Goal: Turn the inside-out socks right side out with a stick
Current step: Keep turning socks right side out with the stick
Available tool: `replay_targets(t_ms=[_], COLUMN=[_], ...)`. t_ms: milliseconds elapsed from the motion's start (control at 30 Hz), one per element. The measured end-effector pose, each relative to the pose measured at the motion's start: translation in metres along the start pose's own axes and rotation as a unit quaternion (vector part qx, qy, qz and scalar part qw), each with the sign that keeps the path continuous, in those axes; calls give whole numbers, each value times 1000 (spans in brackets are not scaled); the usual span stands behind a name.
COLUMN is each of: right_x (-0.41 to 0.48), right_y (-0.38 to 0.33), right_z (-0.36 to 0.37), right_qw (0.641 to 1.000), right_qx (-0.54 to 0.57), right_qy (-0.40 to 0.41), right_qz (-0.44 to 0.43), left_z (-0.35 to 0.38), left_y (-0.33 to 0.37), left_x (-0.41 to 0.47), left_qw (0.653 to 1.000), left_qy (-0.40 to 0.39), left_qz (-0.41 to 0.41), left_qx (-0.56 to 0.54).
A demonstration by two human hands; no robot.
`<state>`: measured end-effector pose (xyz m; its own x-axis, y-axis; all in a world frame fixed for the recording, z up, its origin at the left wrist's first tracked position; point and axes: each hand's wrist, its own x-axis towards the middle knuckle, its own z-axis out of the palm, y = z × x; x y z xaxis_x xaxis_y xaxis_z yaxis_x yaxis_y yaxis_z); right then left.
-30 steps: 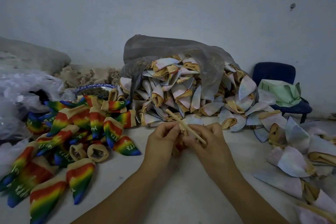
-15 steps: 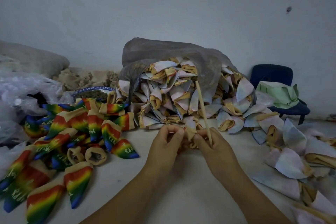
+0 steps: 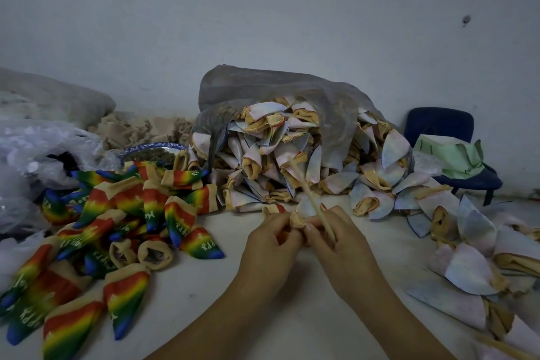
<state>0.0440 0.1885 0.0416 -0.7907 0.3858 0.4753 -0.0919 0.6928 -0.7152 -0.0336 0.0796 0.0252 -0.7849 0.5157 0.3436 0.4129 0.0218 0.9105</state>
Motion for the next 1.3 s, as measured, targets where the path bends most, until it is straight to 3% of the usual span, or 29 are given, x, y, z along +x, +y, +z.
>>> replay_targets(t_ms=[267, 567, 700, 833, 967, 1100, 1300], right_x=[0, -6, -6, -3, 0, 1, 5], right_y=[3, 1, -1, -4, -3, -9, -8], right_z=[8, 12, 11, 7, 3, 4, -2], right_qw=[992, 994, 992, 978, 961, 931, 844], right_qx=[-94, -80, 14, 115, 182, 285, 463], right_qy=[85, 58, 100, 120, 98, 65, 34], right_qz=[-15, 54, 73, 129, 184, 219, 269], left_z=[0, 3, 4, -1, -7, -10, 1], left_y=[9, 13, 13, 9, 8, 10, 13], left_x=[5, 0, -1, 3, 10, 15, 10], left_qw=[971, 951, 947, 938, 906, 860, 877], left_qy=[49, 22, 17, 7, -79, -143, -76], left_qz=[-117, -126, -130, -188, -217, -223, -202], left_qx=[-203, -283, -295, -291, -355, -436, -429])
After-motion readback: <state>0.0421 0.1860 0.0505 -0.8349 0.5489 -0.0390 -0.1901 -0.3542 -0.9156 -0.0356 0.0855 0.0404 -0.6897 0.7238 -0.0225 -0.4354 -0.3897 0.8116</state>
